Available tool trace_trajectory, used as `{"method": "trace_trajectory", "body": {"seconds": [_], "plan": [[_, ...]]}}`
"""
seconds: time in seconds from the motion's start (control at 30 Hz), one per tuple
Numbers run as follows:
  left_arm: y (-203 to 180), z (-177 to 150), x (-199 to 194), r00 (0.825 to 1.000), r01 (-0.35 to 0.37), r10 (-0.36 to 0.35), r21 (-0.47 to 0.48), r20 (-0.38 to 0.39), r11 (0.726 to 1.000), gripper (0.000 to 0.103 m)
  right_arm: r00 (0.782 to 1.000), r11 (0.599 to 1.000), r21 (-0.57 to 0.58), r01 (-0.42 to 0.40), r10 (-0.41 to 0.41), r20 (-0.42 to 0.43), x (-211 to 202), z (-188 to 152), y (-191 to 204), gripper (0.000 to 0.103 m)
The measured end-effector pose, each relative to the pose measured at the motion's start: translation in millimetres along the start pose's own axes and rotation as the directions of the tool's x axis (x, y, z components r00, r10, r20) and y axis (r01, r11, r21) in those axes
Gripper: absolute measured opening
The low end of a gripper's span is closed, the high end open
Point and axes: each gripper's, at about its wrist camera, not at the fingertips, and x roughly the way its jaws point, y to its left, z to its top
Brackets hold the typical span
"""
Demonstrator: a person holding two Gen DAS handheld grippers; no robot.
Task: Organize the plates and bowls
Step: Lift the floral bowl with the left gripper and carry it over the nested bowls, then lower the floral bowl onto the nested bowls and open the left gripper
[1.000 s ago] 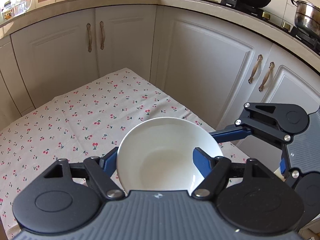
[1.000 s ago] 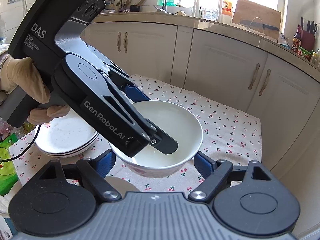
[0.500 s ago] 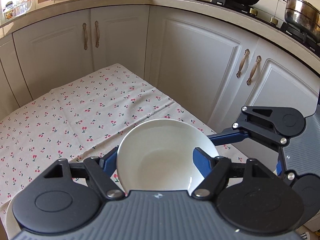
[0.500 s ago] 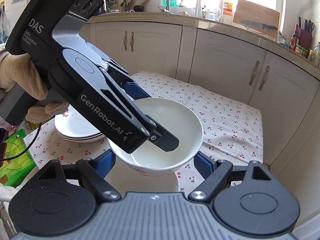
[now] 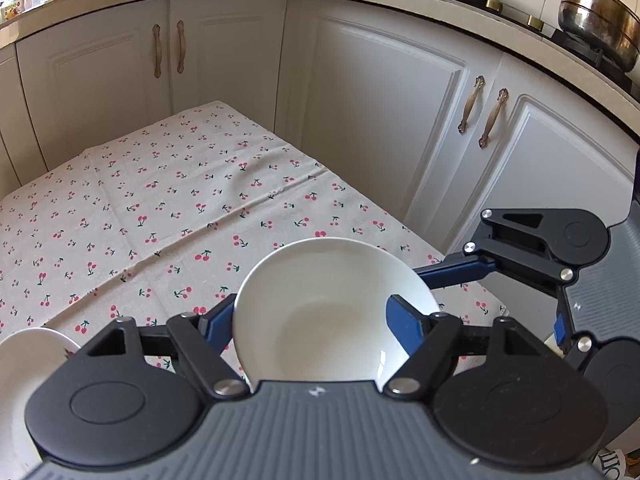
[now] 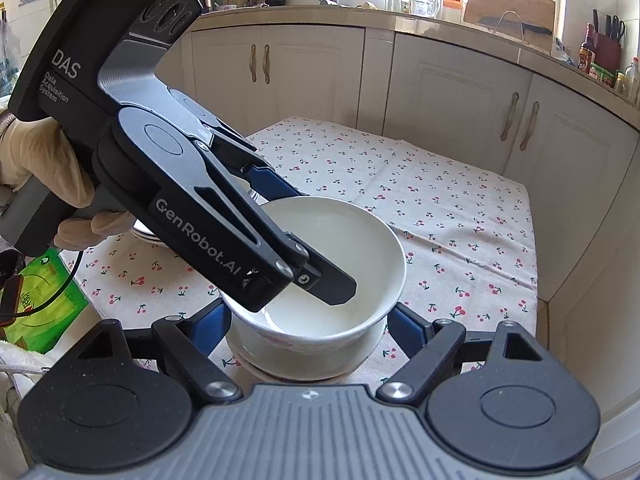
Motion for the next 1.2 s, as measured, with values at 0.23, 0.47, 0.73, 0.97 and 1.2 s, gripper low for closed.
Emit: {"method": "trace_trajectory", "body": {"seconds": [0.23, 0.47, 0.73, 0.97, 1.2], "plan": [[-5.1, -3.8, 2.7, 1.000, -0.006, 0.006, 0.028, -0.003, 1.000, 0.077, 1.000, 1.000, 0.021, -0.016, 0.016, -0.012, 1.4, -7.0, 0.4, 0.089], [-4.4, -7.8, 9.0, 1.000, -0.002, 0.002, 0.029, -0.013, 1.000, 0.077, 1.000, 1.000, 0.023, -0.019, 0.019, -0.025, 3.4, -9.0, -0.6, 0.089], [-3.3, -8.5, 8.9, 1.000, 0.004, -0.004, 0.033, -0.007, 0.999, 0.079, 0.999, 1.000, 0.023, -0.021, 0.022, -0.030, 5.0, -8.4, -0.8, 0.089], [-1.4, -9.9, 7.7, 1.000, 0.023, -0.023, 0.036, 0.004, 0.999, 0.083, 1.000, 0.999, 0.025, -0.029, 0.029, -0.009, 2.9, -8.7, 0.0, 0.102], [2.4, -11.6, -12.5, 0.998, 0.019, -0.023, 0.078, 0.057, 0.997, 0.084, 1.000, 1.000, 0.011, -0.008, 0.008, 0.002, -4.5, -9.8, 1.6, 0.103]]}}
